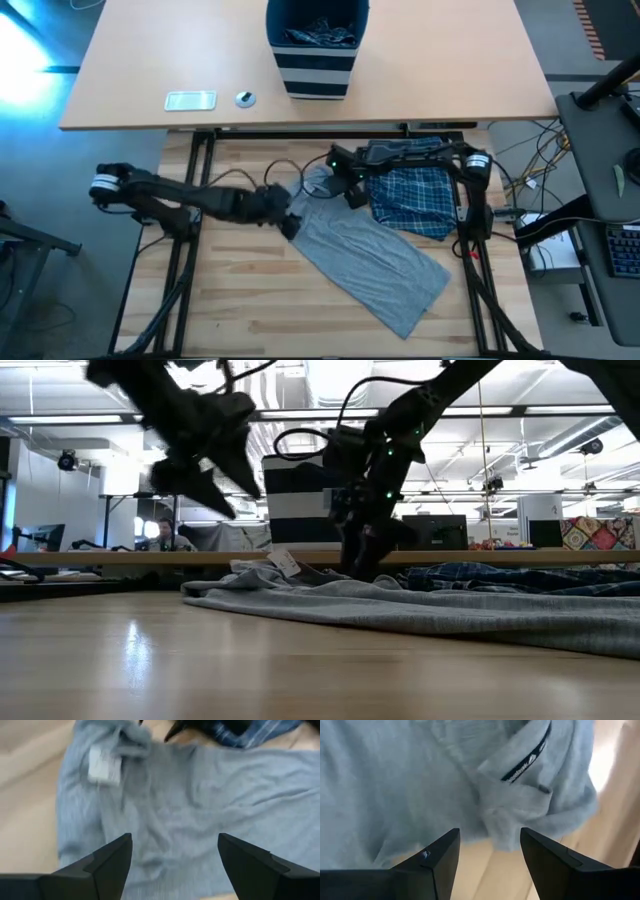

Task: Fold Laundry from Bin
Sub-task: Fold the gray shirt

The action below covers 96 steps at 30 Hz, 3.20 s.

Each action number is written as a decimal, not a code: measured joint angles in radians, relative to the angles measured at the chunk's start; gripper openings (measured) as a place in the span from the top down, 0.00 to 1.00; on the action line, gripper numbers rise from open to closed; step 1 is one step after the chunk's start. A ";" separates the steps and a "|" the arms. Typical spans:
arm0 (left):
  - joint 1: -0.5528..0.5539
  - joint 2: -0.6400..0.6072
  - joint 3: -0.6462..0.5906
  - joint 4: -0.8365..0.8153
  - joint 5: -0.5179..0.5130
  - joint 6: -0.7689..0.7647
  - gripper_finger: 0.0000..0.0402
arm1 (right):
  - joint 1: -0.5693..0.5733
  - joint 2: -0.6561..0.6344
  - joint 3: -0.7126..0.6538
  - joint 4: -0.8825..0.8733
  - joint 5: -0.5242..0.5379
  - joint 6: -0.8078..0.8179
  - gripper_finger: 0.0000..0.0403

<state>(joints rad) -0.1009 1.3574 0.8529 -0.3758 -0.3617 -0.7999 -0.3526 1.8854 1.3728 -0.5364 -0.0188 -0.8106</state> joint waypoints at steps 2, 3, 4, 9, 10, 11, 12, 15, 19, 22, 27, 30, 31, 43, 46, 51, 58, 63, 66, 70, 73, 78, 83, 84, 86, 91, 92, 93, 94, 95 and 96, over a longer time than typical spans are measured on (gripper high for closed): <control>-0.053 0.000 -0.028 0.001 -0.048 -0.070 0.31 | -0.001 0.009 0.001 0.025 0.006 0.018 0.50; -0.080 0.000 -0.039 0.002 -0.067 -0.094 0.31 | -0.001 0.011 0.001 0.037 0.017 0.029 0.51; -0.103 0.002 -0.049 0.005 -0.078 -0.111 0.31 | -0.002 0.014 0.001 0.051 0.027 0.035 0.52; -0.180 0.023 -0.092 0.001 -0.086 -0.161 0.31 | -0.001 0.031 0.004 0.062 0.041 0.040 0.57; -0.190 0.027 -0.094 0.003 -0.085 -0.171 0.31 | 0.000 0.031 0.004 0.050 0.046 0.040 0.58; -0.199 0.032 -0.096 0.002 -0.083 -0.177 0.31 | -0.001 0.030 0.004 0.032 0.046 0.039 0.59; -0.204 0.039 -0.097 0.000 -0.077 -0.179 0.31 | -0.003 0.028 0.004 0.008 0.048 0.033 0.60; -0.212 0.051 -0.096 -0.011 -0.074 -0.178 0.31 | -0.008 0.017 0.003 -0.048 0.057 -0.016 0.61; -0.212 0.070 -0.097 -0.009 -0.075 -0.177 0.31 | -0.019 0.022 -0.002 -0.038 0.069 -0.143 0.57; -0.212 0.089 -0.097 -0.017 -0.075 -0.175 0.31 | -0.023 0.046 -0.022 0.039 0.068 -0.277 0.52; -0.213 0.100 -0.096 -0.017 -0.048 -0.178 0.31 | -0.019 0.058 -0.050 0.214 0.083 -0.422 0.44; -0.216 0.098 -0.096 -0.017 -0.045 -0.179 0.31 | -0.014 0.059 -0.058 0.275 0.101 -0.461 0.43; -0.218 0.097 -0.096 -0.017 -0.049 -0.180 0.31 | -0.014 0.057 -0.058 0.303 0.101 -0.472 0.43; -0.233 0.095 -0.095 -0.024 -0.075 -0.193 0.31 | -0.018 0.046 -0.010 0.358 0.187 -0.431 0.44; -0.233 0.095 -0.095 -0.024 -0.076 -0.193 0.31 | -0.023 0.044 0.012 0.365 0.172 -0.412 0.44; -0.233 0.095 -0.095 -0.024 -0.076 -0.194 0.32 | -0.036 0.044 0.021 0.355 0.132 -0.419 0.44; -0.261 0.085 -0.095 -0.027 -0.151 -0.246 0.32 | -0.036 0.048 0.004 0.334 0.030 -0.511 0.46; -0.325 0.100 -0.095 0.006 -0.276 -0.257 0.32 | -0.039 0.056 0.001 0.327 0.022 -0.478 0.57; -0.349 0.168 -0.095 0.016 -0.314 -0.143 0.32 | -0.039 0.056 0.001 0.335 0.018 -0.432 0.70; -0.343 0.283 -0.082 0.027 -0.390 -0.073 0.32 | -0.038 0.056 0.001 0.333 0.027 -0.374 0.88; -0.323 0.377 -0.047 0.043 -0.453 -0.066 0.32 | -0.036 0.056 0.001 0.333 0.053 -0.348 0.96; -0.289 0.471 0.030 0.039 -0.477 -0.135 0.32 | -0.036 0.056 0.001 0.333 0.072 -0.335 0.97; -0.277 0.471 0.026 0.034 -0.556 -0.206 0.34 | -0.036 0.056 0.003 0.333 0.072 -0.314 0.97; -0.273 0.468 0.018 0.032 -0.572 -0.213 0.35 | -0.036 0.056 0.003 0.333 0.072 -0.314 0.97; -0.256 0.467 0.009 0.035 -0.589 -0.215 0.37 | -0.036 0.056 0.003 0.332 0.072 -0.313 0.97; -0.212 0.467 0.003 0.071 -0.567 -0.150 0.45 | -0.036 0.056 0.003 0.333 0.071 -0.292 0.97; -0.210 0.467 0.003 0.079 -0.567 -0.120 0.46 | -0.036 0.056 0.003 0.333 0.071 -0.278 0.97; -0.207 0.467 0.003 0.089 -0.564 -0.094 0.47 | -0.036 0.056 0.003 0.333 0.071 -0.265 0.97; -0.206 0.467 0.004 0.096 -0.561 -0.074 0.48 | -0.036 0.056 0.003 0.333 0.071 -0.251 0.97; -0.205 0.465 0.006 0.096 -0.550 -0.060 0.48 | -0.036 0.056 0.003 0.333 0.071 -0.239 0.97; -0.205 0.463 0.009 0.094 -0.522 -0.055 0.48 | -0.036 0.056 0.003 0.333 0.071 -0.231 0.97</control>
<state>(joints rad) -0.3058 1.8202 0.8616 -0.2813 -0.8840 -0.8545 -0.3885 1.9415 1.3758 -0.2039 0.0521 -1.0412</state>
